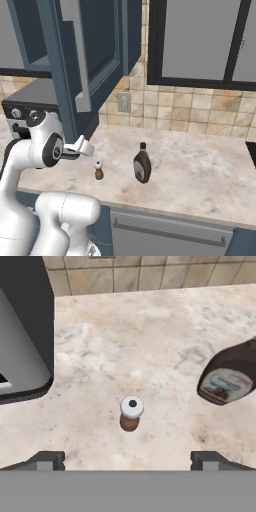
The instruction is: There are various items on the counter. Only move the condiments/shakers into the cabinet.
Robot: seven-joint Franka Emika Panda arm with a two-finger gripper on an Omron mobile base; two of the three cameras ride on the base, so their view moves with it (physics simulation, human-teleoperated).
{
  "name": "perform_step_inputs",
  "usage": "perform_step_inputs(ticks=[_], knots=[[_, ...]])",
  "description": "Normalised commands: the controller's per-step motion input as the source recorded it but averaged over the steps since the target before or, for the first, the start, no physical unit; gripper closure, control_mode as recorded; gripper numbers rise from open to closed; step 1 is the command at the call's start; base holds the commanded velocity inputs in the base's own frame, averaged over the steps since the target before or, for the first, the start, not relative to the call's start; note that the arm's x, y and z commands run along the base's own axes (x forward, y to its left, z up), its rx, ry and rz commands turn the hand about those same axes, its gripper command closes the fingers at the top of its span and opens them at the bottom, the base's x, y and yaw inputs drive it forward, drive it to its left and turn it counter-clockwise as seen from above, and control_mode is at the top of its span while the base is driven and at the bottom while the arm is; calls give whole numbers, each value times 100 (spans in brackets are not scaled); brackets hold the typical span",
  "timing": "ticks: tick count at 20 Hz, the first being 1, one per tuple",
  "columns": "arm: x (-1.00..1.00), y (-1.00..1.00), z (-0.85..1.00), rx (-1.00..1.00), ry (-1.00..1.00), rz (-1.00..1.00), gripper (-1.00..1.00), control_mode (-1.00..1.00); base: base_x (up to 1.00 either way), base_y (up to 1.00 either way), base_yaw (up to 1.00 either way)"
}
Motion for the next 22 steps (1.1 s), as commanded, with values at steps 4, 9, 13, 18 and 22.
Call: perform_step_inputs(ticks=[4,9,13,18,22], knots=[[0,-10,-37,6,0,0,-100,-100,0,0,0],[5,-27,-8,1,0,0,-100,-100,0,0,0],[1,-3,-39,0,0,0,-100,-100,0,0,0],[15,0,-41,0,0,0,-100,-100,0,0,0],[21,0,-37,0,0,0,-100,-100,0,0,0]])
